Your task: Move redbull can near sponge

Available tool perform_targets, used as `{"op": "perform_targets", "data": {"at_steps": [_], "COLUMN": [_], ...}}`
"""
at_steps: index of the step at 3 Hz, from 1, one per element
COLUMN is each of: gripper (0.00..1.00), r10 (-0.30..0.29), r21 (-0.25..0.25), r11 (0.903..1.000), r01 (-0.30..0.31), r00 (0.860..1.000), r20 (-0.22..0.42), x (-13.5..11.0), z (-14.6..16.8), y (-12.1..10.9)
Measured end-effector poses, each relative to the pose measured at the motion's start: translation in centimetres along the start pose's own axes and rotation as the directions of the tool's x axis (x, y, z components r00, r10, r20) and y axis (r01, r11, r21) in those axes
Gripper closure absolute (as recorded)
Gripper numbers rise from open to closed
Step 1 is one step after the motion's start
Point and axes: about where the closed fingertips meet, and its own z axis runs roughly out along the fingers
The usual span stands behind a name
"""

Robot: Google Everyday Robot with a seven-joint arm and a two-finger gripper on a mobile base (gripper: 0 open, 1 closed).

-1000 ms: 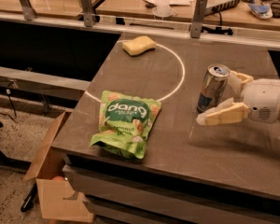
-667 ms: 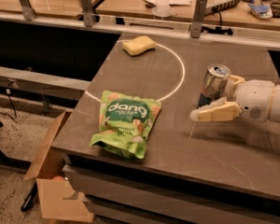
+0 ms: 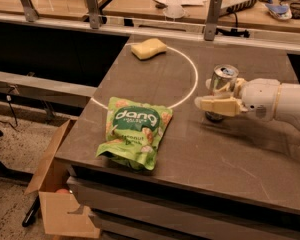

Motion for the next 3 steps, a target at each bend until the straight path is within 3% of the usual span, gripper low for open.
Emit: {"op": "perform_targets", "data": {"at_steps": [1,2,3], "gripper": [0.90,1.00,1.00], "r10": [-0.029,-0.068,-0.082], "r21": [0.013,0.081,0.197], "r11": [0.9995,0.9947,0.9773], "r01": [0.028,0.064,0.079], "r00": [0.998,0.996,0.997], "r20": [0.051,0.052,0.003], "x": [-5.0,-8.5,-10.4], "z": [2.1,4.7,10.0], "y": [-2.3,-5.5,-9.6]}}
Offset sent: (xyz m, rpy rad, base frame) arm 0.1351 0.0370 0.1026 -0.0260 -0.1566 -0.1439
